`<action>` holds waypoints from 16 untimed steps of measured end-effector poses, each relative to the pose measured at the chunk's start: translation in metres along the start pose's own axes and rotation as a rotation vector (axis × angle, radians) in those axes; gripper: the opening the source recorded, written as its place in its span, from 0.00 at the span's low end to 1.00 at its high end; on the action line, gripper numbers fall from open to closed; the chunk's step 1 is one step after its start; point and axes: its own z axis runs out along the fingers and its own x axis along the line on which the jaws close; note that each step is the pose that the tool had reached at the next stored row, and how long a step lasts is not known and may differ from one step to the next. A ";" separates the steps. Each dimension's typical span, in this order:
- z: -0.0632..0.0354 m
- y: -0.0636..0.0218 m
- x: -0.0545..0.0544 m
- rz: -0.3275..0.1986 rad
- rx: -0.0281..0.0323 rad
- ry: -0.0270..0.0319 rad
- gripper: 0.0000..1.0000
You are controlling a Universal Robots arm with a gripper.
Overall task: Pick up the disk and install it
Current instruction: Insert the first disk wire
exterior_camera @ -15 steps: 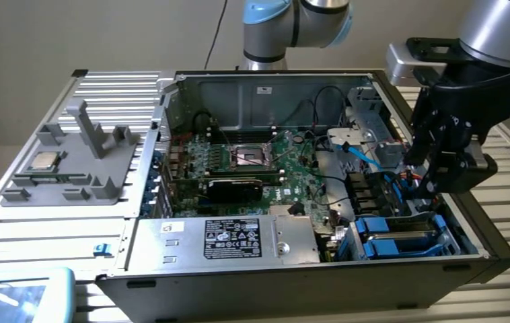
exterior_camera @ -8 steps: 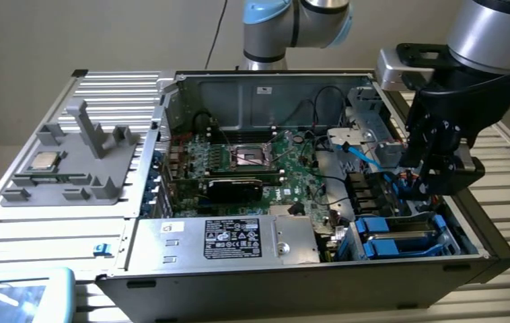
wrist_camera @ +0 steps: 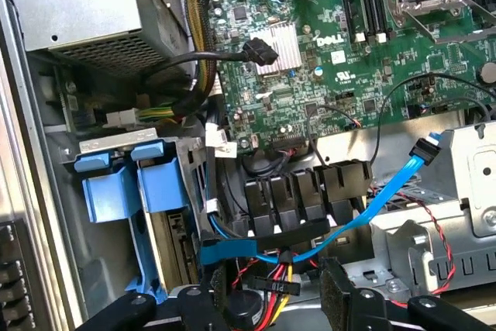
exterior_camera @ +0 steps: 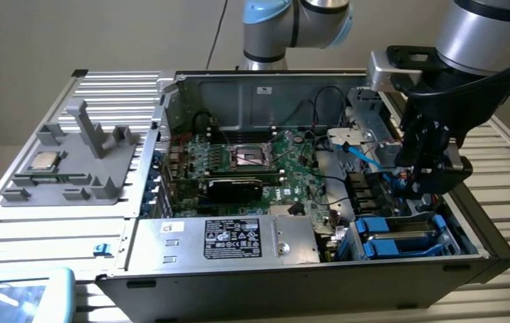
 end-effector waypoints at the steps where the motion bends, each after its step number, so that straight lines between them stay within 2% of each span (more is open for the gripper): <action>1: 0.0003 0.0006 -0.001 0.002 0.0021 -0.0004 0.60; 3: 0.0011 0.0015 -0.001 0.010 0.0059 -0.0010 0.60; 7: 0.0031 0.0019 -0.001 0.029 0.0076 -0.0002 0.60; 8: 0.0034 0.0020 -0.001 0.033 0.0077 -0.0001 0.51; 9: 0.0036 0.0021 -0.001 0.037 0.0077 0.0001 0.51; 11: 0.0037 0.0021 -0.002 0.043 0.0079 0.0006 0.39; 16: 0.0037 0.0024 -0.002 0.043 0.0081 0.0015 0.38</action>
